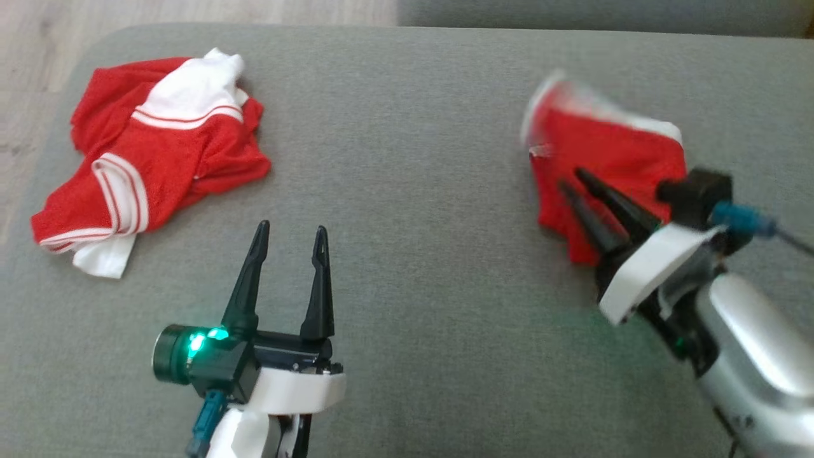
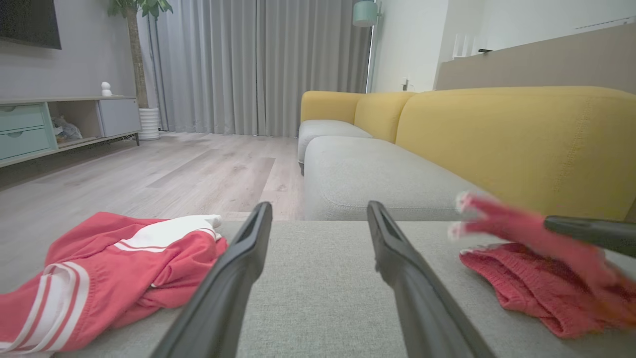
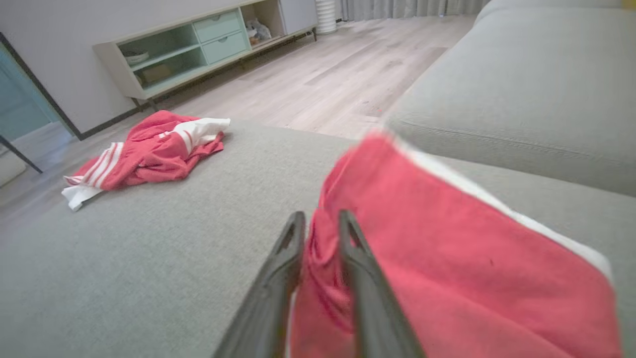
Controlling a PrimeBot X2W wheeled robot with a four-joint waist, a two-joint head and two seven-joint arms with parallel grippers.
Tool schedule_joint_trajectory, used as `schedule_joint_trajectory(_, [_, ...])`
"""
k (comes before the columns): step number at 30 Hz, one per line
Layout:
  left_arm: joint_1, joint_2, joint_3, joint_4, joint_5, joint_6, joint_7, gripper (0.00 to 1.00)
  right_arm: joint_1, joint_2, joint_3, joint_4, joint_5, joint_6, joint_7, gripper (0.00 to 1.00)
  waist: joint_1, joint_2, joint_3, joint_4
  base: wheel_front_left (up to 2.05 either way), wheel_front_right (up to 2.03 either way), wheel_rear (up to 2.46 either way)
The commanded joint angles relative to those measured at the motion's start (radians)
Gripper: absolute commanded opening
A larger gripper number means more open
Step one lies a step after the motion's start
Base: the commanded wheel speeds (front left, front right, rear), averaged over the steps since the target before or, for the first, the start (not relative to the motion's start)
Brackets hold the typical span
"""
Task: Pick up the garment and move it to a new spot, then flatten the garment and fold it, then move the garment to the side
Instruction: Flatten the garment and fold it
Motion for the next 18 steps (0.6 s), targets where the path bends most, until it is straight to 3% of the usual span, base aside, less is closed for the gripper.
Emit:
schedule_joint_trajectory(1, [-0.013,-0.001,0.026,-0.033,-0.006,0.009,-0.005,1.0,0.011,0.0,-0.003,-0.045,-0.002,0.006,-0.021,1.0,0.0,0.0,-0.002,0.013,0.0,0.0,0.0])
schedule_joint_trajectory(10, [0.052,-0.001,0.082,-0.1,-0.033,0.036,-0.005,1.0,0.193,0.026,-0.261,-0.041,-0.133,0.006,-0.315,1.0,0.0,0.0,-0.05,0.016,0.0,0.0,0.0])
schedule_joint_trajectory(15, [0.126,-0.001,0.118,-0.106,0.002,0.053,-0.005,1.0,0.323,0.102,-0.422,-0.093,-0.219,0.006,-0.336,1.0,0.0,0.0,-0.094,0.003,0.0,0.0,0.0])
schedule_joint_trajectory(18, [0.174,-0.001,0.132,-0.09,0.019,0.054,-0.005,1.0,0.424,0.148,-0.468,-0.139,-0.313,0.006,-0.336,1.0,0.0,0.0,-0.136,-0.002,0.0,0.0,0.0])
